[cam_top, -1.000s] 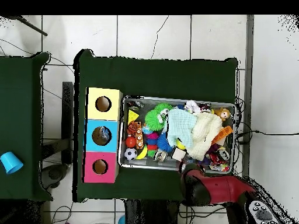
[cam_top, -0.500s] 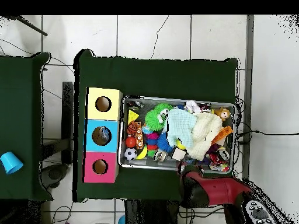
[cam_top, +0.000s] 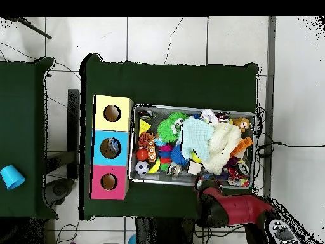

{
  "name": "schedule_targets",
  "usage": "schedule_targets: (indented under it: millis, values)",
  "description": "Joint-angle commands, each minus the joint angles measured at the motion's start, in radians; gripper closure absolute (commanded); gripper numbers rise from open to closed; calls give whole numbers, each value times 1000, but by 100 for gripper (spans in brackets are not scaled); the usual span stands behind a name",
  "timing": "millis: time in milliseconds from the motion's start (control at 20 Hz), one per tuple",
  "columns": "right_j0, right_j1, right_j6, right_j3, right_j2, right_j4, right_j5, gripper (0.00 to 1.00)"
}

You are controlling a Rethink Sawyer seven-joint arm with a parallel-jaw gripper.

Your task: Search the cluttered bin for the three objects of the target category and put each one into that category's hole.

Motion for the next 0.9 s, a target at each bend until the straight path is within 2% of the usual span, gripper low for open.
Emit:
schedule_targets:
  millis: [50, 900]
  values:
    - [-25, 51, 39, -125, 58, -33, -45, 0]
    - [25, 75, 55, -145, -3, -18, -93, 0]
